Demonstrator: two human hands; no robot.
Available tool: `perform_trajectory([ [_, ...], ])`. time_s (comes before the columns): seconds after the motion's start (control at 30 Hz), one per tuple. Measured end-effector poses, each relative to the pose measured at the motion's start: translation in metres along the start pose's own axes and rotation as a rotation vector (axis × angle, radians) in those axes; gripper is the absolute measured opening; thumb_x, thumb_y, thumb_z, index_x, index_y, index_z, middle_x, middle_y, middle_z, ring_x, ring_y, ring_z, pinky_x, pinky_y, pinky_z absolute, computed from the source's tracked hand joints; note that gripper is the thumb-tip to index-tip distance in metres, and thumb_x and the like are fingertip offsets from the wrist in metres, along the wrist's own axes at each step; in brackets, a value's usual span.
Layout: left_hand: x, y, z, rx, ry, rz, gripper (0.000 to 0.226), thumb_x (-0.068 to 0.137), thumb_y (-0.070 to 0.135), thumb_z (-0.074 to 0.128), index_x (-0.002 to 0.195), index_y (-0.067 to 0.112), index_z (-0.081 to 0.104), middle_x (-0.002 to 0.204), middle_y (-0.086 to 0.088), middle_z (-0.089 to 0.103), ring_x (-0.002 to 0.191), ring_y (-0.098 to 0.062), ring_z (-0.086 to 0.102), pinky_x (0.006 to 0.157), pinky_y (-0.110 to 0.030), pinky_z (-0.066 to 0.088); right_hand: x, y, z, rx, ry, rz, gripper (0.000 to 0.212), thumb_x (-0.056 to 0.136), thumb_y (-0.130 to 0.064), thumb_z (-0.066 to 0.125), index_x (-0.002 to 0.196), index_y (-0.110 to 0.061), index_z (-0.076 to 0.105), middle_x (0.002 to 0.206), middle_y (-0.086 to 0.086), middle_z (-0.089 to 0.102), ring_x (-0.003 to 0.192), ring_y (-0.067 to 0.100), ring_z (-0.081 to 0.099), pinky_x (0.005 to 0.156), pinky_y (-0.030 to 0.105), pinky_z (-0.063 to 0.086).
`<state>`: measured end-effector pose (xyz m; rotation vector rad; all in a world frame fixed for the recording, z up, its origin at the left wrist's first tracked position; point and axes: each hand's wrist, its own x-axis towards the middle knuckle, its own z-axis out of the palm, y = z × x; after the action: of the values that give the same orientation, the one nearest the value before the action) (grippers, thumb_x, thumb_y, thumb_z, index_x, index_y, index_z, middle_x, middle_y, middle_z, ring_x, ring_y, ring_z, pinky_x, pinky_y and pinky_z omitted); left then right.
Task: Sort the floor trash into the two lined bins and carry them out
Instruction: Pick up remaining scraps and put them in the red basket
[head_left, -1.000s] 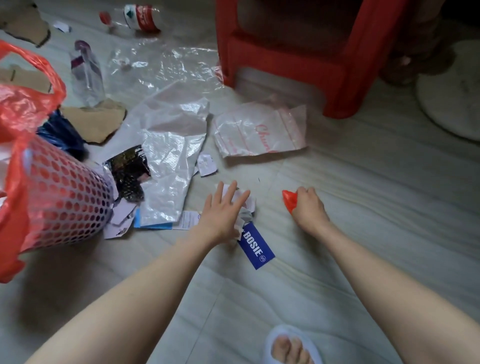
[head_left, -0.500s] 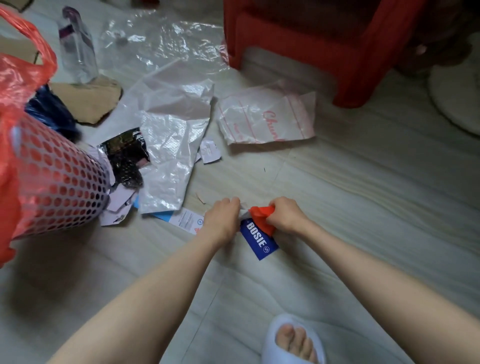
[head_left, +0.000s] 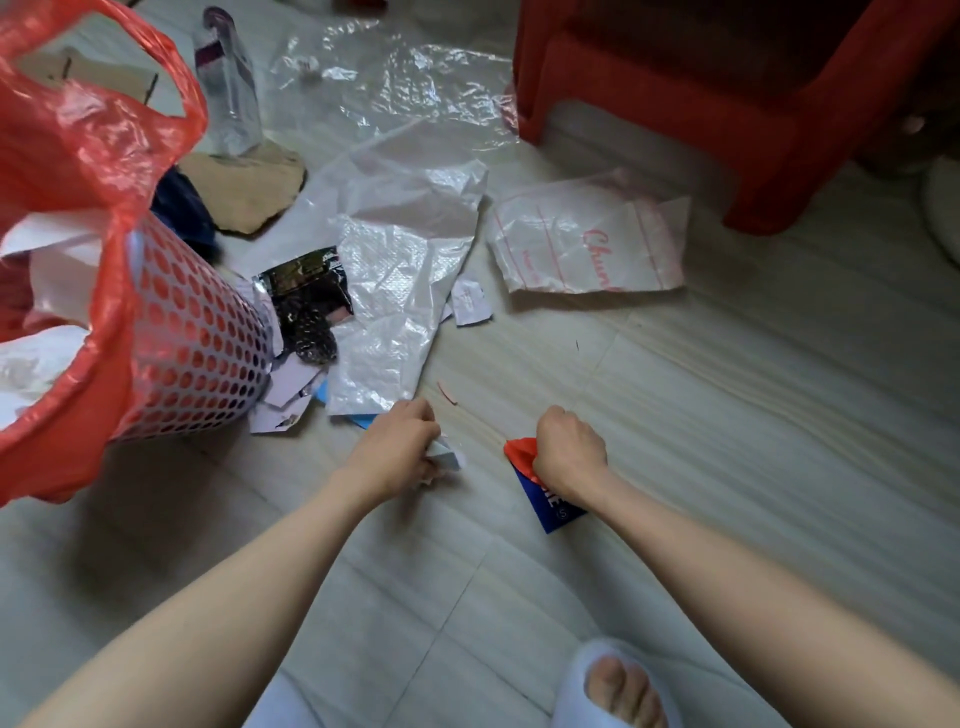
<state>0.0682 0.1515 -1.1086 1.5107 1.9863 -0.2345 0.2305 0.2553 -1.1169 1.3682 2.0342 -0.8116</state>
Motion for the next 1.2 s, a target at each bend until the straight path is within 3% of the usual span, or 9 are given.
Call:
perform_trajectory([
  [0.2, -0.008, -0.012, 0.014, 0.018, 0.088, 0.051, 0.017, 0.077, 0.01, 0.065, 0.089, 0.002, 0.057, 0.149, -0.011, 0.031, 0.12, -0.034, 0.048, 0.09, -0.039, 0.046, 0.006, -0.009, -0.007, -0.116, -0.018, -0.009, 0.049, 0.084, -0.019, 0.063, 0.127, -0.005, 0.044, 0.131, 0.012, 0.045, 0.123, 0.028, 0.043, 0.094, 0.038, 0.04],
  [0.37, -0.004, -0.011, 0.018, 0.111, 0.098, 0.034, 0.022, 0.077, 0.008, 0.061, 0.099, 0.008, 0.06, 0.131, -0.013, 0.041, 0.117, -0.031, 0.042, 0.073, -0.032, 0.029, 0.008, -0.014, -0.015, -0.134, -0.054, -0.058, 0.042, 0.089, -0.025, 0.057, 0.123, -0.005, 0.045, 0.127, 0.013, 0.053, 0.118, 0.03, 0.052, 0.079, 0.034, 0.04],
  [0.57, 0.005, -0.015, 0.009, 0.226, -0.009, -0.022, 0.031, 0.078, 0.021, 0.063, 0.108, 0.016, 0.056, 0.119, -0.007, 0.039, 0.115, -0.027, 0.036, 0.084, -0.036, 0.027, 0.028, -0.038, -0.039, 0.137, -0.123, -0.201, 0.032, 0.084, -0.022, 0.064, 0.109, -0.008, 0.05, 0.117, 0.014, 0.058, 0.106, 0.031, 0.055, 0.072, 0.031, 0.039],
  [0.67, 0.001, -0.019, 0.012, 0.16, 0.078, 0.08, 0.025, 0.071, 0.02, 0.067, 0.094, 0.016, 0.059, 0.103, -0.006, 0.044, 0.097, -0.028, 0.048, 0.082, -0.036, 0.029, 0.038, -0.06, -0.051, 0.161, -0.097, -0.316, 0.039, 0.081, -0.017, 0.068, 0.116, -0.01, 0.054, 0.12, 0.011, 0.058, 0.108, 0.026, 0.053, 0.077, 0.027, 0.039],
  [0.8, -0.01, -0.037, 0.013, 0.025, 0.157, 0.172, 0.038, 0.052, 0.005, 0.076, 0.079, 0.018, 0.052, 0.083, -0.007, 0.052, 0.057, -0.03, 0.051, 0.05, -0.028, 0.031, 0.047, -0.086, -0.046, 0.124, -0.105, -0.361, 0.043, 0.079, -0.022, 0.07, 0.117, -0.009, 0.054, 0.12, 0.012, 0.058, 0.108, 0.027, 0.054, 0.083, 0.031, 0.043],
  [0.87, -0.017, -0.045, 0.012, -0.119, 0.254, 0.131, 0.045, 0.064, -0.001, 0.067, 0.095, 0.024, 0.045, 0.091, -0.009, 0.054, 0.069, -0.032, 0.054, 0.051, -0.032, 0.036, 0.048, -0.093, -0.035, 0.077, -0.132, -0.353, 0.048, 0.079, -0.028, 0.07, 0.117, -0.007, 0.05, 0.119, 0.014, 0.057, 0.108, 0.03, 0.054, 0.085, 0.035, 0.044],
  [1.0, -0.022, -0.061, 0.012, -0.386, 0.368, -0.004, 0.056, 0.079, -0.002, 0.058, 0.126, 0.025, 0.045, 0.101, -0.007, 0.051, 0.099, -0.024, 0.05, 0.081, -0.032, 0.04, 0.048, -0.099, -0.017, -0.052, -0.071, -0.334, 0.035, 0.084, -0.036, 0.063, 0.102, -0.006, 0.053, 0.114, 0.016, 0.059, 0.104, 0.033, 0.056, 0.075, 0.033, 0.04],
  [1.1, -0.023, -0.071, 0.017, -0.399, 0.329, -0.065, 0.031, 0.081, 0.002, 0.061, 0.11, 0.011, 0.064, 0.095, -0.005, 0.046, 0.097, -0.025, 0.052, 0.079, -0.026, 0.037, 0.045, -0.104, -0.012, -0.089, -0.048, -0.311, 0.038, 0.089, -0.041, 0.053, 0.068, -0.011, 0.044, 0.108, 0.018, 0.061, 0.101, 0.035, 0.057, 0.07, 0.033, 0.037],
  [1.2, -0.021, -0.073, 0.018, -0.356, 0.349, -0.075, 0.016, 0.078, 0.001, 0.062, 0.094, 0.005, 0.063, 0.093, -0.003, 0.042, 0.092, -0.026, 0.05, 0.073, -0.022, 0.033, 0.041, -0.107, -0.011, -0.088, -0.028, -0.278, 0.035, 0.09, -0.037, 0.052, 0.072, -0.007, 0.05, 0.109, 0.019, 0.06, 0.103, 0.036, 0.057, 0.069, 0.033, 0.037],
])
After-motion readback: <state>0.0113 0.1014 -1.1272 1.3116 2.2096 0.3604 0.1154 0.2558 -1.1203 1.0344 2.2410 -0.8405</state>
